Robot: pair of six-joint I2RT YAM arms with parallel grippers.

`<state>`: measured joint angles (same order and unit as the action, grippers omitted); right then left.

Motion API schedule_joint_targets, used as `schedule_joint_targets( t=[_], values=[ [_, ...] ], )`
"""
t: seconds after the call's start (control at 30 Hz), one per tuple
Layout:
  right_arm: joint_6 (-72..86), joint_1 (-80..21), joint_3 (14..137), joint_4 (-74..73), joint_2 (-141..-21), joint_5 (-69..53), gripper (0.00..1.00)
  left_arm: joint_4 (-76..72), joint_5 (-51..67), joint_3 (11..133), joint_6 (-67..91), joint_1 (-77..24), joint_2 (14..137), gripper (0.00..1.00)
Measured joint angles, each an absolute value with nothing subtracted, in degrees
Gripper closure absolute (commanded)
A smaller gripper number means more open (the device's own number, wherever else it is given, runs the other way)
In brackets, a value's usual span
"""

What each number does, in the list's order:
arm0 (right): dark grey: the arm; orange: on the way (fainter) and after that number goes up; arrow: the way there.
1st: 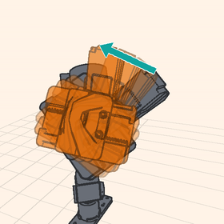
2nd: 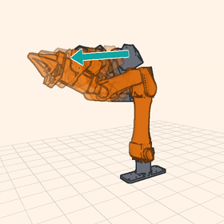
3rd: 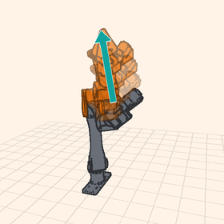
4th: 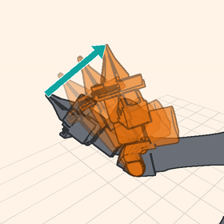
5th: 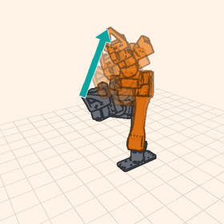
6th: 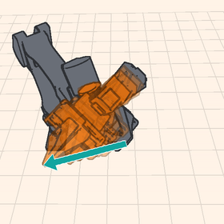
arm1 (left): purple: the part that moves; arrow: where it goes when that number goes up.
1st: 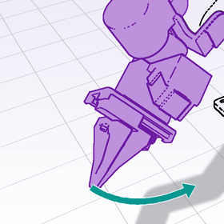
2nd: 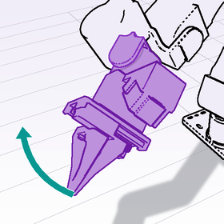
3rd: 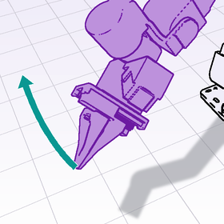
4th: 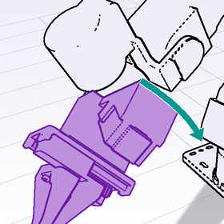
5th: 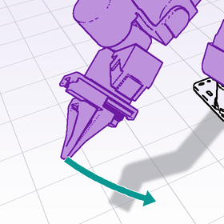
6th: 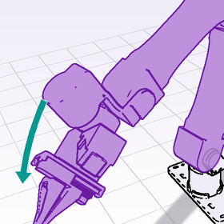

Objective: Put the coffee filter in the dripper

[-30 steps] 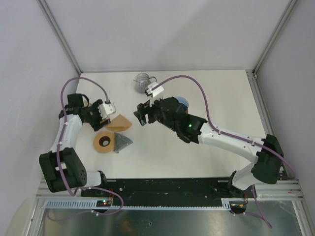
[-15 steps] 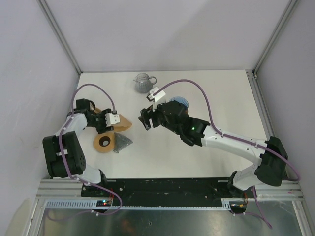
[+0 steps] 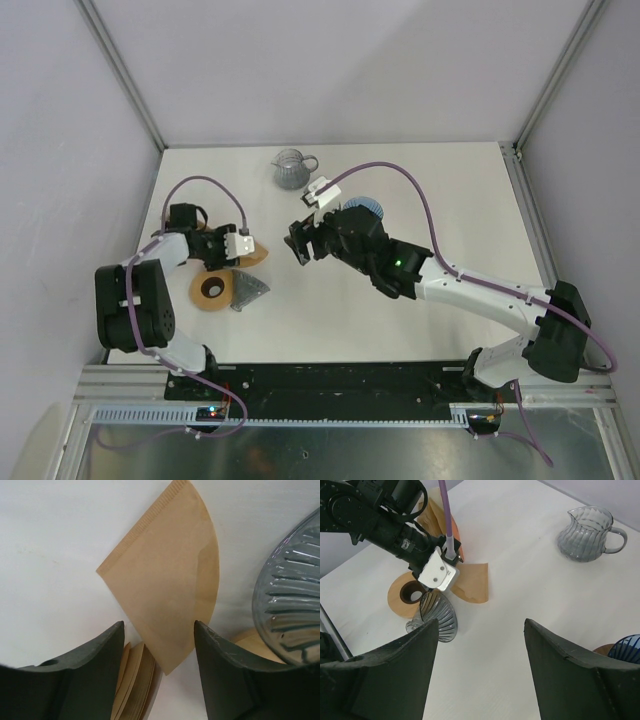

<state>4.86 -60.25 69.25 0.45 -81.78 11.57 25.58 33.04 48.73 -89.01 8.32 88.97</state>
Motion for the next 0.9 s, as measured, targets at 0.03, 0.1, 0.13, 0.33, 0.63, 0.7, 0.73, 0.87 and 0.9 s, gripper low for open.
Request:
schedule_joint_targets(
  t=[0.03,0.1,0.13,0.33,0.63,0.7,0.73,0.87,0.9],
  values=[
    [4.84,-60.25,69.21,0.40,-81.73,11.57,0.26,25.02,32.71,48.27,-88.99,8.01,88.97,0.44],
    [4.64,-60.25,69.21,0.34,-81.71,11.57,0.26,24.16,31.97,47.40,-88.92,7.31,89.01,0.53],
    [4.51,-60.25,69.21,0.32,-81.71,11.57,0.26,23.79,31.64,47.05,-88.71,7.05,89.10,0.59],
    [4.32,-60.25,69.21,0.21,-81.41,11.57,0.26,21.21,30.72,47.27,-83.96,6.59,90.19,0.97],
    [4.34,-60.25,69.21,-1.06,-80.03,12.67,0.26,20.12,30.02,52.05,-69.91,6.50,92.31,1.00],
    [4.40,-60.25,69.21,-1.83,-79.59,13.21,0.26,20.01,30.55,53.32,-65.91,6.50,92.09,1.00],
    [4.45,-60.25,69.21,-2.26,-79.35,13.72,0.26,20.01,30.83,53.95,-63.92,6.50,91.94,1.00],
    [5.19,-60.10,69.21,-3.22,-78.87,15.77,0.26,20.03,32.21,57.30,-54.37,6.50,91.29,1.00],
    [5.65,-59.92,69.21,-3.40,-78.85,16.19,0.25,20.03,32.42,58.11,-52.36,6.50,91.02,1.00]
  ],
)
